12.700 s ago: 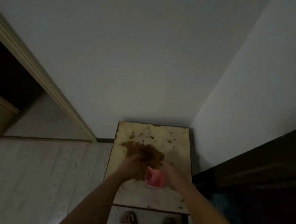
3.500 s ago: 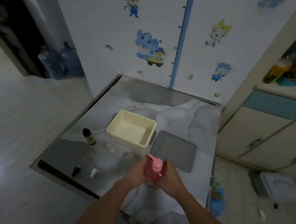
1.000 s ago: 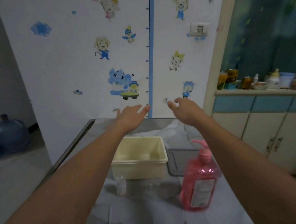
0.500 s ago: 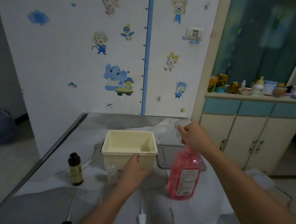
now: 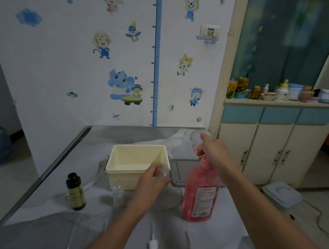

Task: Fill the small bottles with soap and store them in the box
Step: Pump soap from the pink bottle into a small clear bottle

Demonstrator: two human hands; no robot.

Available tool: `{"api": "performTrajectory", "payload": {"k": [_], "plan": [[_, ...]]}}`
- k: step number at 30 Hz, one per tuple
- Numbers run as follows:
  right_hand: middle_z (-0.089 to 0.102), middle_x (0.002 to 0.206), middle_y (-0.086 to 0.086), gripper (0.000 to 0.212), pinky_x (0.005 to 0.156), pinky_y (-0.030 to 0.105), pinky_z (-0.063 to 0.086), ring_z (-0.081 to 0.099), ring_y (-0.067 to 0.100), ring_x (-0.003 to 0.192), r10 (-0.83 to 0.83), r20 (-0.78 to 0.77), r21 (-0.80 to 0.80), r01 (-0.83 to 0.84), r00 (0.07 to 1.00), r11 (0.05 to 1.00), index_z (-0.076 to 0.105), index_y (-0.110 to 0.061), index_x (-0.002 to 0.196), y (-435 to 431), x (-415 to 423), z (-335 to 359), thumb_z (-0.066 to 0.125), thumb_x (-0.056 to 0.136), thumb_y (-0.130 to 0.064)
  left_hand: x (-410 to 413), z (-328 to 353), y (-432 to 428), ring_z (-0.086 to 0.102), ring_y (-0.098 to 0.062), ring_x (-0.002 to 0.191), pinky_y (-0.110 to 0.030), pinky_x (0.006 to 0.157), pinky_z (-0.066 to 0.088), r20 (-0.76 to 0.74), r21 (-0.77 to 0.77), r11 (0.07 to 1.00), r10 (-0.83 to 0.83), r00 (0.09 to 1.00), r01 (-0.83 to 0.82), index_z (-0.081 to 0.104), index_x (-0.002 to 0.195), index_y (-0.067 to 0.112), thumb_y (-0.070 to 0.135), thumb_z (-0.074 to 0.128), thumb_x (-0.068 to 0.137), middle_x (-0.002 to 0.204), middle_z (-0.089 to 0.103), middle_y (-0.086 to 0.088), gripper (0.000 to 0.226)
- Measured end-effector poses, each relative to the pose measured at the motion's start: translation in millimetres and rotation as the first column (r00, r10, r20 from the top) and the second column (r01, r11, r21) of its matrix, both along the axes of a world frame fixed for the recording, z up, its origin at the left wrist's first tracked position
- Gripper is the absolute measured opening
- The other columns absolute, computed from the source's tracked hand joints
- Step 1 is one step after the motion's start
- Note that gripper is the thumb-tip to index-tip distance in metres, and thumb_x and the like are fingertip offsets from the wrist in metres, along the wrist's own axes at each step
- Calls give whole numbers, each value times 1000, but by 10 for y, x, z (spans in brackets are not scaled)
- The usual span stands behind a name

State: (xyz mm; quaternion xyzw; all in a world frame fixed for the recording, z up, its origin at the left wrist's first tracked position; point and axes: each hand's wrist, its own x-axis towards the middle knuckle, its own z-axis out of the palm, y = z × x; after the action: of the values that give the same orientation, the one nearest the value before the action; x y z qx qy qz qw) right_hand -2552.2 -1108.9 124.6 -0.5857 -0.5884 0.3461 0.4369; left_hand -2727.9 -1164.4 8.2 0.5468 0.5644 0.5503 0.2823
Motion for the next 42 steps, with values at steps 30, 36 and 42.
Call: {"api": "performTrajectory", "payload": {"k": [30,36,42], "plan": [[69,96,6,23,84,33,52,62,22,95,31,916,82,-261,400,962,67,-12,100,199,28,-29,71,80,-22,271,654,185,59,4,78,-4,68,42,-293,160,972,-119,949,171,66,119,25,35,80,73,96,63,10,49],[69,96,7,19,76,27,48,63,23,92,-45,941,141,-270,334,952,68,-12,97,227,8,-113,70,81,-22,229,631,204,57,7,79,-2,69,40,-352,141,975,-114,929,173,67,118,25,39,79,73,91,61,14,48],[69,103,9,17,79,30,46,62,25,100,-51,949,144,-284,311,948,66,-10,100,205,2,-160,64,87,-19,252,587,203,56,6,79,-5,70,41,-357,119,976,-127,925,180,68,114,25,39,79,73,89,60,20,45]]}}
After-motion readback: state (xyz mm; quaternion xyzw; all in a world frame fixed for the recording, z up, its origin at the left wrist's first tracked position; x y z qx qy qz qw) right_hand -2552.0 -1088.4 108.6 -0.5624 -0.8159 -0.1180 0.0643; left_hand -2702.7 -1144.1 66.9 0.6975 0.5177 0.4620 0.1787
